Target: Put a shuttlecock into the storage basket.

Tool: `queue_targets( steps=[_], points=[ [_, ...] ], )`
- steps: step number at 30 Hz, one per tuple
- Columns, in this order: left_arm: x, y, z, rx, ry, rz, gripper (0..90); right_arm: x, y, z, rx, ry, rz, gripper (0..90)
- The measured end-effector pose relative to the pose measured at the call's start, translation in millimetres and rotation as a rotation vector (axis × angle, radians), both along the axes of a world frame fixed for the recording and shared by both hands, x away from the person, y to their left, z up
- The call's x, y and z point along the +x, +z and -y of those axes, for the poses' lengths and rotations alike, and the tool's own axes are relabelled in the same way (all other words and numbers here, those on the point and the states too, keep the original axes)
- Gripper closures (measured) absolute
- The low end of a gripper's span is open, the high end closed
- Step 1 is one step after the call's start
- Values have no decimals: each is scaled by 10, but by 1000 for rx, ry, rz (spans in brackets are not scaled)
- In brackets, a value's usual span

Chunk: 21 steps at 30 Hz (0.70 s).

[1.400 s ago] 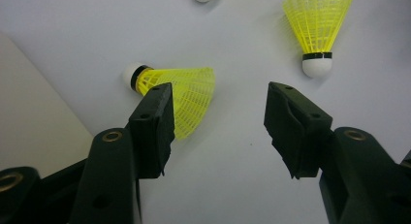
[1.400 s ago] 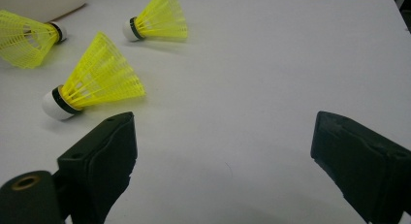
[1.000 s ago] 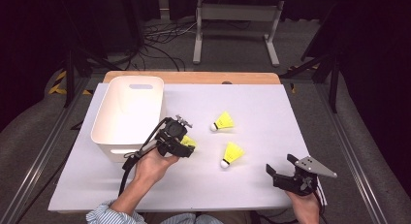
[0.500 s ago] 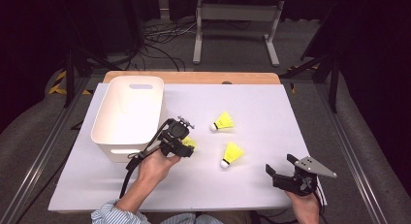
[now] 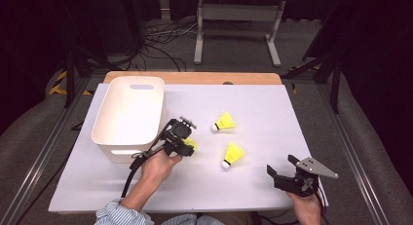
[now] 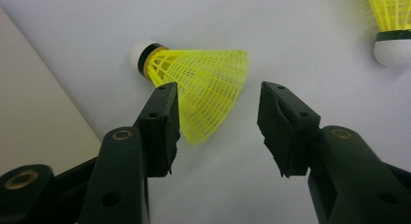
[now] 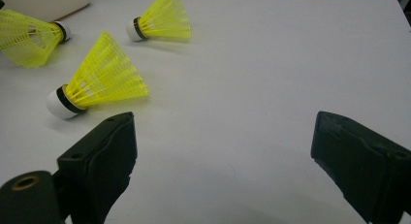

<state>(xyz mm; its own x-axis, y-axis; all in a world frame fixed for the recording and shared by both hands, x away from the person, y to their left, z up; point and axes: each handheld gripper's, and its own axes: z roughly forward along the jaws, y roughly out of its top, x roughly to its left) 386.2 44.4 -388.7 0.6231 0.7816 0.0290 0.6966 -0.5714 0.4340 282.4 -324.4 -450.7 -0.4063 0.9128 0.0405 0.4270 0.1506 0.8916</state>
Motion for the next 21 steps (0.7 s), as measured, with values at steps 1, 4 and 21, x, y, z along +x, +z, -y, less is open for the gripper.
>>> queue_targets(
  steps=[1,4,21],
  points=[
    [6,-4,5,4,5,-2,516,0,0,0,0,0,0,100],
    [25,-23,12,20,13,0,531,0,-1,-1,-3,1,-1,100],
    [104,-114,34,49,46,-11,622,-5,3,-14,-5,17,7,97]
  ],
)
